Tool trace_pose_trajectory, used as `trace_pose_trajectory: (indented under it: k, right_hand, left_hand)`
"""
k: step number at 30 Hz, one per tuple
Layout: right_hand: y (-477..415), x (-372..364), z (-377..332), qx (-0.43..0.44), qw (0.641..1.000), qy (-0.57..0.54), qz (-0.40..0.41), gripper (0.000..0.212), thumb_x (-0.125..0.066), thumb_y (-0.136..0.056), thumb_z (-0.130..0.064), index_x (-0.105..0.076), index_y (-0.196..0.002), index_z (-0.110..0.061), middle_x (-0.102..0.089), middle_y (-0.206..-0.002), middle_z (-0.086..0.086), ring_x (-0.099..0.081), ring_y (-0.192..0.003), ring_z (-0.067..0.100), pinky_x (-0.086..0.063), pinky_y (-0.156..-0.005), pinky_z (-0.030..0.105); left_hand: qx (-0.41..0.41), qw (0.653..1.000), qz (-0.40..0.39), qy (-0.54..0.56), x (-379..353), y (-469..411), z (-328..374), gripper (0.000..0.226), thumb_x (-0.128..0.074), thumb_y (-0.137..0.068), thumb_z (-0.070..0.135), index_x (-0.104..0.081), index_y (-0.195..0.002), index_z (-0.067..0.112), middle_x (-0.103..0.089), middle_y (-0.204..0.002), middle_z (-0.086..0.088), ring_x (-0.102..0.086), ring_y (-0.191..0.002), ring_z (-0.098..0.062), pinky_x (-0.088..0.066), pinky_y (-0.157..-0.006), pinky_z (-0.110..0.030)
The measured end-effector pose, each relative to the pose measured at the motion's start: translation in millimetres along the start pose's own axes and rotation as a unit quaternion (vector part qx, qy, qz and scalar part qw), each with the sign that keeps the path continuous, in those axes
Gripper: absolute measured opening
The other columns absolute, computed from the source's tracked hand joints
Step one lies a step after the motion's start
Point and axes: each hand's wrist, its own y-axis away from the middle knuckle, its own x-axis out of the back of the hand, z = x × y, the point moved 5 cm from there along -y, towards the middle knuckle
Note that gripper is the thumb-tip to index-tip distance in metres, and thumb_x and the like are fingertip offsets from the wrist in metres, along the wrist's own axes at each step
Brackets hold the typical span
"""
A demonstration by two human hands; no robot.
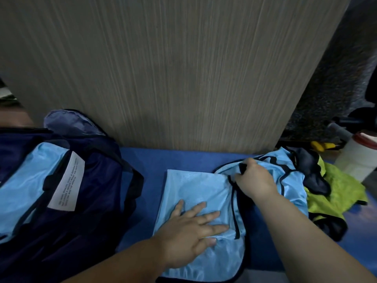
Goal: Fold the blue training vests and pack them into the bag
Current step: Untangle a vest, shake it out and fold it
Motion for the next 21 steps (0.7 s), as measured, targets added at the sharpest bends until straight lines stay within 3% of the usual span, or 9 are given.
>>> trace_pose_trajectory:
  k: [4,8,11,15,18,21]
  right_hand:
    - [-2,8,16,-0.032,0.998,0.057,-0.024,0.038,-0.061,-0.086,-0.03,-0.052,-0.122,-0.021,-0.063,-0.101,0.002,-0.059,-0.103,0.025,-0.046,-0.077,0.031]
    - [-3,13,10,0.002,0.998,-0.061,0.025,0.026,-0.065,-0.086,-0.027,-0.058,-0.112,-0.025,-0.066,-0.092,-0.001,-0.062,-0.083,0.019,-0.045,-0.065,0.03]
    - [-5,19,6,0.016,0.99,-0.128,0.053,0.021,-0.07,-0.085,-0.026,-0.059,-0.103,-0.025,-0.066,-0.086,0.0,-0.062,-0.077,0.018,-0.049,-0.067,0.031]
    - [-7,13,11,0.004,0.996,-0.083,-0.009,0.029,-0.076,-0.077,-0.026,-0.061,-0.102,-0.027,-0.065,-0.086,-0.004,-0.062,-0.08,0.016,-0.051,-0.073,0.03]
    - [-4,-1,9,0.023,0.994,-0.037,-0.098,0.04,-0.081,-0.073,-0.034,-0.061,-0.107,-0.028,-0.066,-0.098,-0.004,-0.064,-0.089,0.015,-0.049,-0.077,0.027]
    - [2,-14,3,0.064,0.986,0.012,-0.151,0.055,-0.081,-0.073,-0.044,-0.057,-0.121,-0.031,-0.057,-0.116,-0.005,-0.059,-0.106,0.014,-0.046,-0.09,0.026]
  left_hand:
    - [-0.012,0.996,0.042,0.081,5,5,-2,0.041,-0.006,-0.089,0.071,-0.01,-0.129,0.079,-0.009,-0.148,0.046,0.014,-0.144,0.006,0.013,-0.118,-0.052]
    - [0.024,0.974,0.115,0.194,25,6,-6,0.039,-0.016,-0.087,0.072,-0.02,-0.125,0.08,-0.022,-0.131,0.059,-0.003,-0.14,0.017,0.005,-0.121,-0.045]
    - [0.022,0.966,0.127,0.224,55,4,0,0.036,-0.02,-0.088,0.07,-0.026,-0.121,0.081,-0.031,-0.124,0.06,-0.013,-0.136,0.021,0.001,-0.122,-0.037]
    - [-0.008,0.974,0.046,0.221,71,11,12,0.036,-0.032,-0.097,0.054,-0.038,-0.13,0.068,-0.043,-0.14,0.036,-0.016,-0.137,0.019,-0.002,-0.121,-0.031]
    - [-0.023,0.981,-0.042,0.189,51,19,17,0.034,-0.039,-0.101,0.049,-0.044,-0.133,0.059,-0.039,-0.143,0.037,-0.01,-0.138,0.02,0.003,-0.122,-0.035]
    - [-0.024,0.98,-0.1,0.169,24,25,12,0.035,-0.042,-0.099,0.052,-0.044,-0.133,0.058,-0.03,-0.144,0.043,0.0,-0.14,0.019,0.011,-0.119,-0.049]
